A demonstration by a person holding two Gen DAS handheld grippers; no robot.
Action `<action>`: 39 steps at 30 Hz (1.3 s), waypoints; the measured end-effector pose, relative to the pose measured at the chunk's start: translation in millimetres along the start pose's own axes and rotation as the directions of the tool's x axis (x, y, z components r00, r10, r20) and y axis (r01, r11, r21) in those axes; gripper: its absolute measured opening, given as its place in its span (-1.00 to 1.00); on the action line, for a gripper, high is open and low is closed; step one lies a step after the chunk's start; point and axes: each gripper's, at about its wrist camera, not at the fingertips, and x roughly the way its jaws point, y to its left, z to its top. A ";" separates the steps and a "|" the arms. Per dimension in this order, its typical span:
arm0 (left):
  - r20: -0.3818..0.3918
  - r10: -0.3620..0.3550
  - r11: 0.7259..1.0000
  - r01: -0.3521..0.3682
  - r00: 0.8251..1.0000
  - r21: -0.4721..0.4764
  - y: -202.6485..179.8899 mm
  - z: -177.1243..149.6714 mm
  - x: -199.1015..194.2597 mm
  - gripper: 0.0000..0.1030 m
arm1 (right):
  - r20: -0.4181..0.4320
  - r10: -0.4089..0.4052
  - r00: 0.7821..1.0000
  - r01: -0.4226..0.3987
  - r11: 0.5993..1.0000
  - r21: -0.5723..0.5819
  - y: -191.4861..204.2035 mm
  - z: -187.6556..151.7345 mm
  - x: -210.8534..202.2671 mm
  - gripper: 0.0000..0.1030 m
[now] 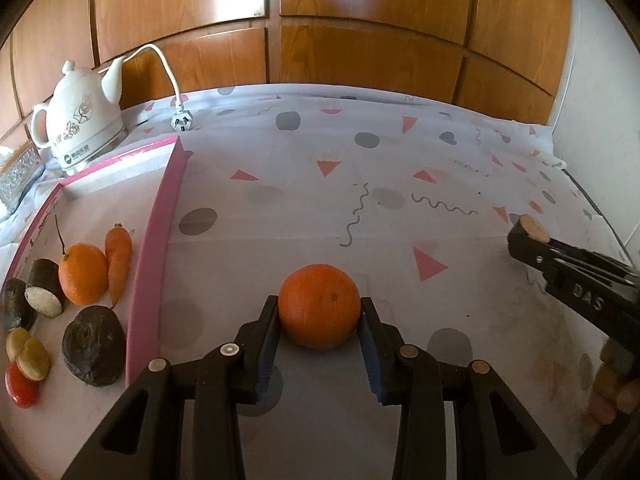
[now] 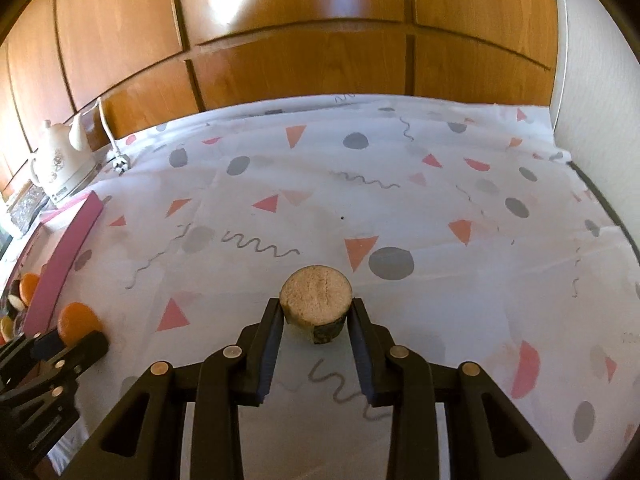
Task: Organize fruits
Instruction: 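Carry the orange into the tray and open the left tool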
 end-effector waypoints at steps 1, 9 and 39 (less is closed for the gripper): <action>0.003 0.001 1.000 -0.001 1.000 0.000 -0.2 -0.6 -0.2 -0.25 | 0.003 -0.006 1.000 0.006 1.000 -0.011 1.5 -0.2 -1.5 -0.36; 0.025 -0.001 1.000 0.001 1.000 0.009 -0.3 -2.3 1.4 -0.25 | -0.004 -0.046 0.999 0.046 0.999 -0.021 2.9 -11.1 6.9 -0.35; 0.038 -0.028 0.999 0.027 0.999 0.027 3.9 10.8 -27.9 -0.27 | 0.014 -0.043 0.999 0.044 0.999 -0.018 3.9 -14.1 6.7 -0.35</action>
